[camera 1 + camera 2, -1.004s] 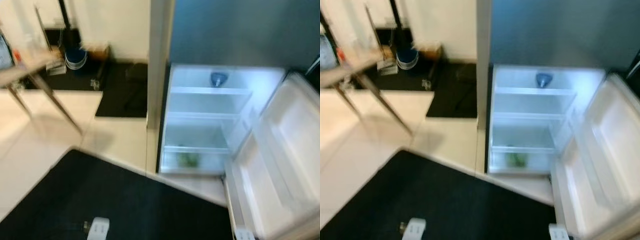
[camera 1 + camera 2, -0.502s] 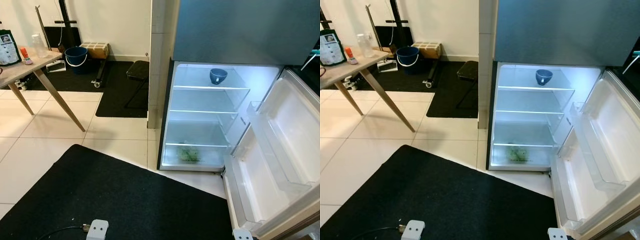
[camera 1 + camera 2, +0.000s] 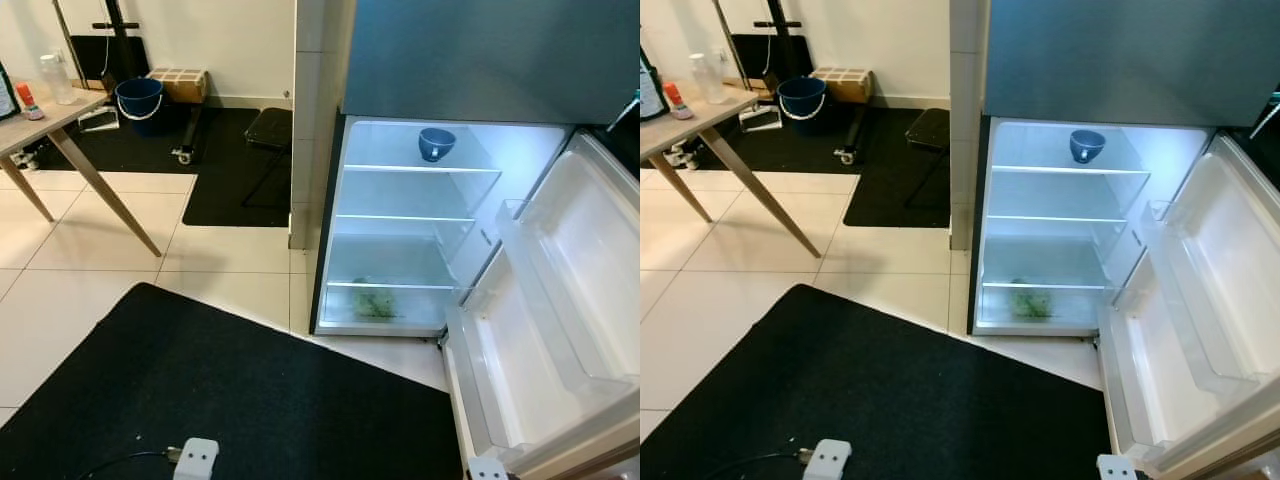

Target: Restocking fridge

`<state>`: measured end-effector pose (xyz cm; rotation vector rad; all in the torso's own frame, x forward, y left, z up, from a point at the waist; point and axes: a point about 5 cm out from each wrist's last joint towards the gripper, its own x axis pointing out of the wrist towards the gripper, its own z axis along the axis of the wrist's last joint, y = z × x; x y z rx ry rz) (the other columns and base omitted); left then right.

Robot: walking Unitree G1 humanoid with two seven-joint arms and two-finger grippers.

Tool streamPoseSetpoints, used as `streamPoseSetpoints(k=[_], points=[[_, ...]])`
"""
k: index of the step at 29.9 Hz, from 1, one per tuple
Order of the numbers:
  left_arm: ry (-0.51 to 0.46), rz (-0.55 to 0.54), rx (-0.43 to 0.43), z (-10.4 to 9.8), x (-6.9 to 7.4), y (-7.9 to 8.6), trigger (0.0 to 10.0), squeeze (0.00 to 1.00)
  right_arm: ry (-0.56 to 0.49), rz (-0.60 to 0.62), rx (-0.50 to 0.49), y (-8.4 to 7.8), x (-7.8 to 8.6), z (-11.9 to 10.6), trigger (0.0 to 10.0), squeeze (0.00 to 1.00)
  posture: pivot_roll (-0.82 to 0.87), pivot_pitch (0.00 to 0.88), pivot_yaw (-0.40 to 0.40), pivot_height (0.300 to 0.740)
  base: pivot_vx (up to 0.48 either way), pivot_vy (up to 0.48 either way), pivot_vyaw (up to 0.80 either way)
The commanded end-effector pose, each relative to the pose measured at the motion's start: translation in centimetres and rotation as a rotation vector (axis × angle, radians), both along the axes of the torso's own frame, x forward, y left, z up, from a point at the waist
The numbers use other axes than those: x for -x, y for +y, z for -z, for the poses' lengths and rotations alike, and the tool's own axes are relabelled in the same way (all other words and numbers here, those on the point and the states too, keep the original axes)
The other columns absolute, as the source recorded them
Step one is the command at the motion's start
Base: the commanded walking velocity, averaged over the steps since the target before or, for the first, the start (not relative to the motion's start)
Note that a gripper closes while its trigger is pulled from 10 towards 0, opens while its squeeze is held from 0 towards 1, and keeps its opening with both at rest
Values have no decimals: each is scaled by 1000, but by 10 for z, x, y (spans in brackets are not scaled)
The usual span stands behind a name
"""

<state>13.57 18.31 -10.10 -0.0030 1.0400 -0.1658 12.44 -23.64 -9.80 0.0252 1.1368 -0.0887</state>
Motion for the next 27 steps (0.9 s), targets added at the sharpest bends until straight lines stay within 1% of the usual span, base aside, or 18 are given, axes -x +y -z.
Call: streamPoseSetpoints(k=[1,9,13,14,19,20,21,23,24,25,26,27], points=[[27,8,8,3,7,-2,10000,0,26,10,3,-1,9,2,10000,0,83,0,-37,740,0,0,0],[23,6,6,2,6,0,10000,0,21,17,4,-2,9,2,10000,0,83,0,-35,740,0,0,0],[-5,4,5,0,1,1,10000,0,14,51,8,-5,9,2,10000,0,83,0,-35,740,0,0,0],[-26,-6,10,-2,-3,1,10000,0,12,71,12,-8,10,1,10000,0,83,0,-33,740,0,0,0],[-242,19,65,-24,-45,3,10000,0,-23,265,74,-36,12,-6,10000,0,82,0,-33,740,0,0,0],[-242,19,65,-24,-45,3,10000,0,-23,265,74,-36,12,-6,10000,0,82,0,-33,740,0,0,0],[-309,63,84,-33,-57,3,10000,0,-32,321,107,-47,14,-10,10000,0,82,0,-33,740,0,0,0],[-423,164,113,-49,-76,4,10000,0,-53,407,160,-65,16,-16,10000,0,84,0,-32,740,0,0,0],[-423,164,113,-49,-76,4,10000,0,-53,407,160,-65,16,-16,10000,0,84,0,-32,740,0,0,0],[-473,210,132,-58,-85,4,10000,0,-73,454,180,-74,17,-20,10000,0,84,0,-32,740,0,0,0],[-499,235,143,-63,-90,5,10000,0,-86,481,189,-79,16,-23,10000,0,85,0,-32,740,0,0,0],[-499,235,143,-63,-90,5,10000,0,-86,481,189,-79,16,-23,10000,0,85,0,-32,740,0,0,0]])
